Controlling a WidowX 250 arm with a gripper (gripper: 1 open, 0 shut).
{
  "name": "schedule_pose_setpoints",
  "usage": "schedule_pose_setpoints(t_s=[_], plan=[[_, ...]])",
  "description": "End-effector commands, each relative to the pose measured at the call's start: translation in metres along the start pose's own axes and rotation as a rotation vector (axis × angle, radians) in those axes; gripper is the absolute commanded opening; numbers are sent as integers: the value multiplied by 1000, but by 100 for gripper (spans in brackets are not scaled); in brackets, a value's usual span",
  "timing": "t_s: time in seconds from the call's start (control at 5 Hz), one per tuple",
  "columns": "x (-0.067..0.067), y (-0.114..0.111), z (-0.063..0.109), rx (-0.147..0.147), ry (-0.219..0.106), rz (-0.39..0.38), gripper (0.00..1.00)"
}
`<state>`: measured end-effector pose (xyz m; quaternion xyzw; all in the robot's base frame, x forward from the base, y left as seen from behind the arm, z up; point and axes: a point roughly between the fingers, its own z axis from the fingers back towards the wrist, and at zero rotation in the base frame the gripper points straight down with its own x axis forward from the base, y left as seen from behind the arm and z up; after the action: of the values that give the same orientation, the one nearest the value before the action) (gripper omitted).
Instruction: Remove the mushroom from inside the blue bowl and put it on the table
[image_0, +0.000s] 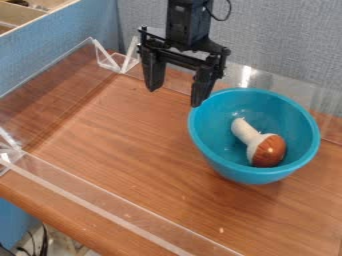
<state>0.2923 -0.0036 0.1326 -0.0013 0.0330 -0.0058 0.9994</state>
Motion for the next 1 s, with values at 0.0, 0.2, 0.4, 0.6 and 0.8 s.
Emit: schedule_pose_setpoints(t_s=[0.0,0.2,0.4,0.6,0.8], plan=[[10,-16,-6,-7,-5,-34,100],[23,-55,-18,-10,-14,-113,100],[37,-90,-30,-7,-34,-165,100],[44,-98,-45,-2,-32,-173,100],[44,-97,-53,1,-25,-170,0]])
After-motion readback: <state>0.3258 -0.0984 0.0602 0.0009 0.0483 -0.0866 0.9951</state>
